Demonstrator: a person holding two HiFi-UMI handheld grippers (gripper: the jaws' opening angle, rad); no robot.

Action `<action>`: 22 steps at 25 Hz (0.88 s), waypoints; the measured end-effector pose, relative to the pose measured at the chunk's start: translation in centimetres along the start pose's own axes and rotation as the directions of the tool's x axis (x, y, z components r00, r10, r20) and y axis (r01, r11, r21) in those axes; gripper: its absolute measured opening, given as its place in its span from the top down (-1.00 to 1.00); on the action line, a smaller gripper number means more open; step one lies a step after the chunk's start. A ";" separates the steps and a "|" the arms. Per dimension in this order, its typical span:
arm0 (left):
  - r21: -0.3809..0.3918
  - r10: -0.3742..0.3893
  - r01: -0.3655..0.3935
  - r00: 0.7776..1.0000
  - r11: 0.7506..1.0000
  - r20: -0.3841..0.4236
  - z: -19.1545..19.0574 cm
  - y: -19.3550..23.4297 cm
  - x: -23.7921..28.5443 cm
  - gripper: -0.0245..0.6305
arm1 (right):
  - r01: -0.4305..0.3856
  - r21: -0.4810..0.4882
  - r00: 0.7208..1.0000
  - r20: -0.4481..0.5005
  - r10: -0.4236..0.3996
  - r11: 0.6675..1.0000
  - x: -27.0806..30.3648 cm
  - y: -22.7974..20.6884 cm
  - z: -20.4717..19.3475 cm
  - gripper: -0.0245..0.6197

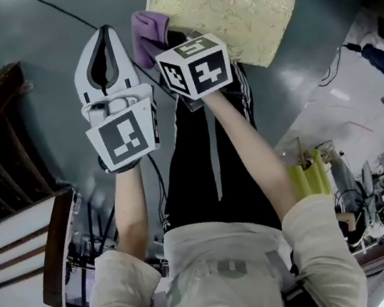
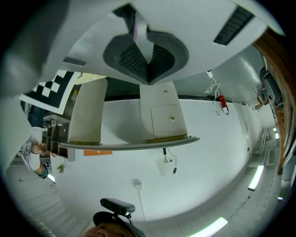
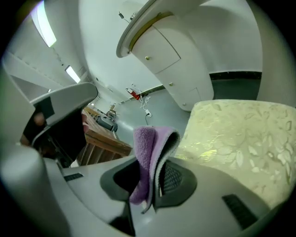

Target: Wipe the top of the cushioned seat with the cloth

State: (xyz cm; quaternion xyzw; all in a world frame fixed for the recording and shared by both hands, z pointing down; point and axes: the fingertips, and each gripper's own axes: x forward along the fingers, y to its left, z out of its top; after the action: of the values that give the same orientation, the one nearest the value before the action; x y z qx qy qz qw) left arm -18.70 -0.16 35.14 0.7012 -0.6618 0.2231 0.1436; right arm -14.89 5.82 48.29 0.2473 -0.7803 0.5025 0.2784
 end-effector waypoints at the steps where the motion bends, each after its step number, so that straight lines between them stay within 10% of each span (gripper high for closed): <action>1: 0.001 0.010 -0.010 1.000 1.000 -0.005 -0.3 0.6 -0.2 0.91 | -0.005 -0.004 1.000 -0.009 0.005 1.000 1.0 0.6 -0.2 0.63; 22: 0.011 0.020 -0.020 0.999 1.000 -0.036 -1.4 1.9 0.0 0.91 | 0.104 0.038 0.989 -0.108 -0.099 0.994 6.0 -1.2 -3.1 0.63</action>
State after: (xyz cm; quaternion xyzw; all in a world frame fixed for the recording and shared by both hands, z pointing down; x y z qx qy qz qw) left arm -20.77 0.41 36.12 0.6911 -0.6649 0.2408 0.1494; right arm -17.83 7.62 54.18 0.2656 -0.7396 0.5171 0.3391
